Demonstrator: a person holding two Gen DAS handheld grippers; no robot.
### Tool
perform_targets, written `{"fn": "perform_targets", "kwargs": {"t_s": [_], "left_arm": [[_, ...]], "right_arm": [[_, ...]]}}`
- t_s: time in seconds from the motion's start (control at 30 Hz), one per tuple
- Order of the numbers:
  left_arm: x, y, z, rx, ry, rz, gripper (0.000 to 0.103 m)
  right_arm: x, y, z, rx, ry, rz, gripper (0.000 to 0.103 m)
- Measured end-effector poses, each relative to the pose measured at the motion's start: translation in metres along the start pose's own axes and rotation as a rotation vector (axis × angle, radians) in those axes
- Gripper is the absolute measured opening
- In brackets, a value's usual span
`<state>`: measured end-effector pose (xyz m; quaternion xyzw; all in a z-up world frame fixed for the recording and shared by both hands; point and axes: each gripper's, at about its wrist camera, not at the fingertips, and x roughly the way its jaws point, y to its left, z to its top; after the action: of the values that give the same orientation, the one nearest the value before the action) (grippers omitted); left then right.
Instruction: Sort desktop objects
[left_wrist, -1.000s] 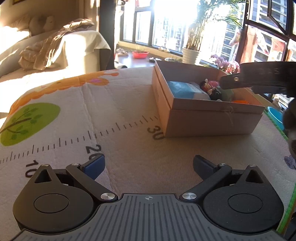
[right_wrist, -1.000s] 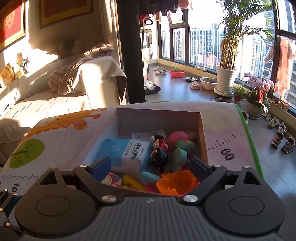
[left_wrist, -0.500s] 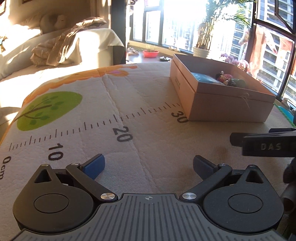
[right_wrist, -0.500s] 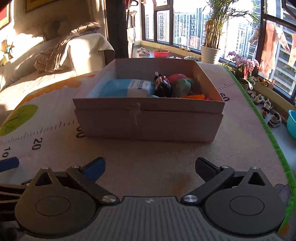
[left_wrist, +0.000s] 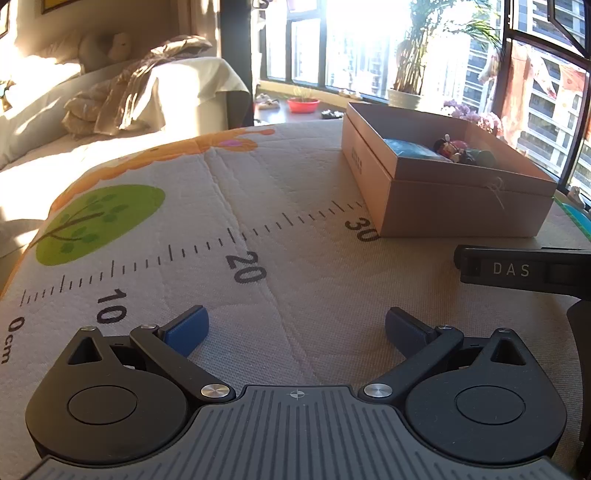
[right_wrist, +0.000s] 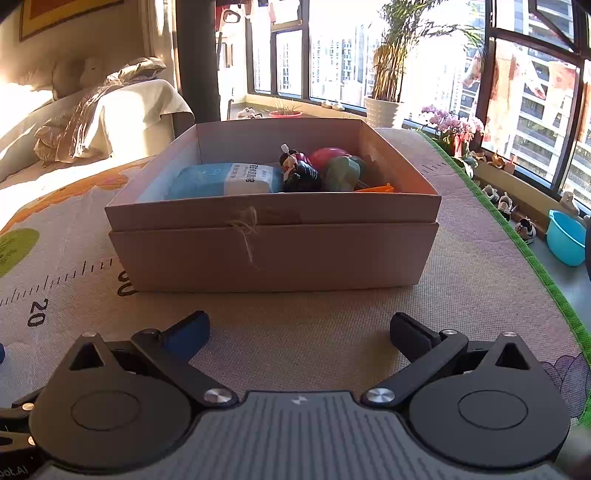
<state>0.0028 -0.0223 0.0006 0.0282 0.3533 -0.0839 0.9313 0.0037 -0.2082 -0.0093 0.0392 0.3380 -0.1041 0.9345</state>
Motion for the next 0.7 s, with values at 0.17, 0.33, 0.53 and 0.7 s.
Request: {"fn": "perform_targets", "kwargs": {"t_s": [0.17,0.33,0.53,0.7], "left_arm": [[-0.0002,-0.0001,0.0000,0.000,0.000,0.000,0.103],[-0.0003,0.0001,0.0002,-0.003,-0.001,-0.004,0.103],[-0.0005,0.0013,-0.0006,-0.004,-0.003,-0.005,0.103],[-0.0008,0.0010,-0.0016,-0.003,-0.003,-0.003,0.103]], "right_arm": [[0.0001,0.0008,0.0000,0.001,0.000,0.000,0.103],[0.0000,0.0009,0.0001,0.001,0.000,0.001,0.103],[-0.0001,0.0007,0.0000,0.002,0.000,0.001,0.103],[-0.0002,0.0007,0.0000,0.002,0.000,0.001,0.103]]}}
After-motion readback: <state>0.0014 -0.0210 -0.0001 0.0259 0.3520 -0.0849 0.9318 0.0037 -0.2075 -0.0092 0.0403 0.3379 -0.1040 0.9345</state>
